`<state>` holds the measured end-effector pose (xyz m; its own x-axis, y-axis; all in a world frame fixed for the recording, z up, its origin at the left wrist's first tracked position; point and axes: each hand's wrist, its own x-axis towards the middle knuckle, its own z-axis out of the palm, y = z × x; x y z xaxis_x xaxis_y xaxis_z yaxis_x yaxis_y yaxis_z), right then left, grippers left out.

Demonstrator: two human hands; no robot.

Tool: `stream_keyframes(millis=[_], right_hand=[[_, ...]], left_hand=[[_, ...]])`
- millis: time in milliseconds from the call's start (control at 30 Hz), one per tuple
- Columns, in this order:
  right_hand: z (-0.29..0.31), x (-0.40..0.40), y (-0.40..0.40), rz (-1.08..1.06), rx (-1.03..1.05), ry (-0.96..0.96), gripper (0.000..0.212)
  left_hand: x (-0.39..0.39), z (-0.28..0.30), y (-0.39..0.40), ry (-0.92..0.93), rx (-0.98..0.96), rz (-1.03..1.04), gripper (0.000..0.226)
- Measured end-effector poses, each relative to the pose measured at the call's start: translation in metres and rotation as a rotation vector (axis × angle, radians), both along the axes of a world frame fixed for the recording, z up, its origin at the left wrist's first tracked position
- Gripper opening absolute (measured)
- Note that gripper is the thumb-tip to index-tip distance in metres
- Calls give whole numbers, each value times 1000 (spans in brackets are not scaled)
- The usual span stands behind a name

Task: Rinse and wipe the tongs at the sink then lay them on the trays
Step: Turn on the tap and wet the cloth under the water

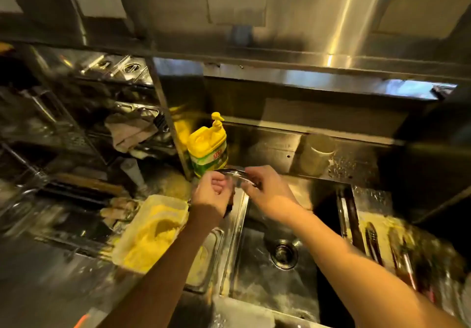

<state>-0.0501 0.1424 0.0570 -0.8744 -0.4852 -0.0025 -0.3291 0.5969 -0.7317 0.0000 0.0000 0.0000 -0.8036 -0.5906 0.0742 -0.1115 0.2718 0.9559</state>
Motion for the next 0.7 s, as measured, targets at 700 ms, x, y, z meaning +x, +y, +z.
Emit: stream_keyframes(millis=[700], right_hand=[[-23,-14,-44,-40,59,187,35]], left_hand=[[-23,-106,-64,-489,163,-45,83]])
